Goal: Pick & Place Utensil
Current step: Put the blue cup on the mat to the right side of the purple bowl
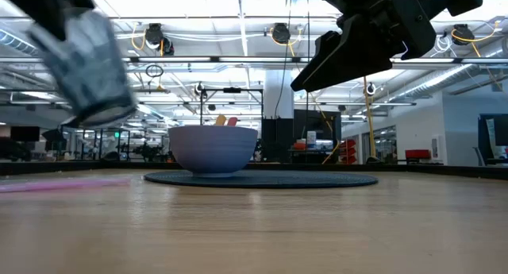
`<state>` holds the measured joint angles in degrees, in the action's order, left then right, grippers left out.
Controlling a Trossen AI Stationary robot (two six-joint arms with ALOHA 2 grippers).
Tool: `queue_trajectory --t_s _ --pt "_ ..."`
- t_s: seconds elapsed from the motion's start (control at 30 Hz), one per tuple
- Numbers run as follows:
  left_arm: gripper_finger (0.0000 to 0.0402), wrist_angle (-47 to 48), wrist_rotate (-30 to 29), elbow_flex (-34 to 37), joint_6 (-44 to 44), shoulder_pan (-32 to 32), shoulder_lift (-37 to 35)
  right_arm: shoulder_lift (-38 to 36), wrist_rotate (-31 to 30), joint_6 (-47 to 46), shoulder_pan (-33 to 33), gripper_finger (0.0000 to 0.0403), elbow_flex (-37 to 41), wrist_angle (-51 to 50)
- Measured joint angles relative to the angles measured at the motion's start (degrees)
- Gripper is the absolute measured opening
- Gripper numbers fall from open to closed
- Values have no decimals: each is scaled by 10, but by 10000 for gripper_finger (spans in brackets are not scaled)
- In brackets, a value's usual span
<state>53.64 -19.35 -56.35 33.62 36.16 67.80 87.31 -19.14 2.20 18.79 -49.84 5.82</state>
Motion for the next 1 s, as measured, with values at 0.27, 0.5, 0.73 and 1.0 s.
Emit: queue_trajectory --t_s 0.27,0.5,0.73,1.0 --pt "7 -150 88 0 -161 -77 77 0 0 2 0 254 0 0" --pt "7 -159 159 -65 -234 -120 179 -16 0 15 0 254 1 -19" --pt "7 -99 191 -213 -312 -122 286 -75 -2 -25 4 254 1 -85" --pt "7 8 213 -352 -364 -123 412 -121 -4 -67 30 254 0 -155"
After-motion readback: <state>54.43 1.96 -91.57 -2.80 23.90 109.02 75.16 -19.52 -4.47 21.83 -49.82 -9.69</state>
